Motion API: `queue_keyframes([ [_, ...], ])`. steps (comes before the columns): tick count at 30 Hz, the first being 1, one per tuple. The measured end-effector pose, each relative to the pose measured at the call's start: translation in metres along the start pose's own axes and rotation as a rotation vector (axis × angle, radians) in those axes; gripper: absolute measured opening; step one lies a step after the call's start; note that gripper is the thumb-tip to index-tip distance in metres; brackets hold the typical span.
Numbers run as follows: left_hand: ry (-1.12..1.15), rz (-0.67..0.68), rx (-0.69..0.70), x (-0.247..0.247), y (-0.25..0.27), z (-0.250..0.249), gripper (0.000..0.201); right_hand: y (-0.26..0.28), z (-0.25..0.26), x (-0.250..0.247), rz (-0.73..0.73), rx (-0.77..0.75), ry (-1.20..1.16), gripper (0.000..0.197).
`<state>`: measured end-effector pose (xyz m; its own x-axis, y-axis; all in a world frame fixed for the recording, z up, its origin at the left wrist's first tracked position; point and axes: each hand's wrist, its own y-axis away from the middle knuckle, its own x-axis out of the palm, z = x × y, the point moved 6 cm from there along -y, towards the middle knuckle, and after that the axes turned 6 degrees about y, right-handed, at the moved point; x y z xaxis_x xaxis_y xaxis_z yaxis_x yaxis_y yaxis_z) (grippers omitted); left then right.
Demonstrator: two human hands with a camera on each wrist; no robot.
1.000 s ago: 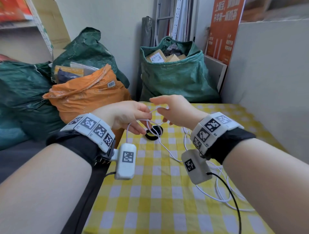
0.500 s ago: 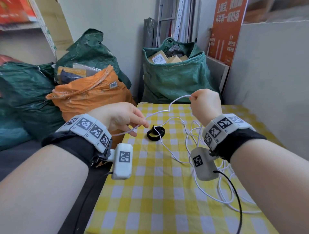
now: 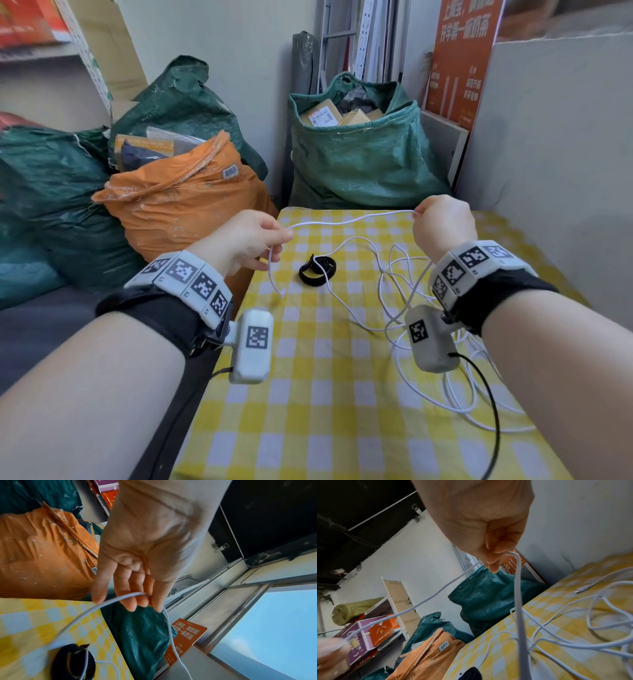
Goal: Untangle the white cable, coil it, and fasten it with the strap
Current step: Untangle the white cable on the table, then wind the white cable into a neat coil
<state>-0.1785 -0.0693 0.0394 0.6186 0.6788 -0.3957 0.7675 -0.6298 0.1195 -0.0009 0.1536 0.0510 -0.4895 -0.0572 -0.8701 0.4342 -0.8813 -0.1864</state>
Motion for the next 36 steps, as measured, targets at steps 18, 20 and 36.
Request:
queue_keyframes([
  [18,0.637,0.485,-0.021,0.047,0.021,-0.007,0.022,0.057,0.079,0.034,0.277,-0.616,-0.326,0.024],
  [20,0.677,0.484,-0.023,0.047,0.021,-0.004,0.020,0.053,0.074,0.036,0.277,-0.538,-0.431,0.022],
  [36,1.508,0.316,-0.031,0.017,-0.009,0.042,0.021,0.034,0.005,0.073,0.326,-0.062,-0.698,0.020],
])
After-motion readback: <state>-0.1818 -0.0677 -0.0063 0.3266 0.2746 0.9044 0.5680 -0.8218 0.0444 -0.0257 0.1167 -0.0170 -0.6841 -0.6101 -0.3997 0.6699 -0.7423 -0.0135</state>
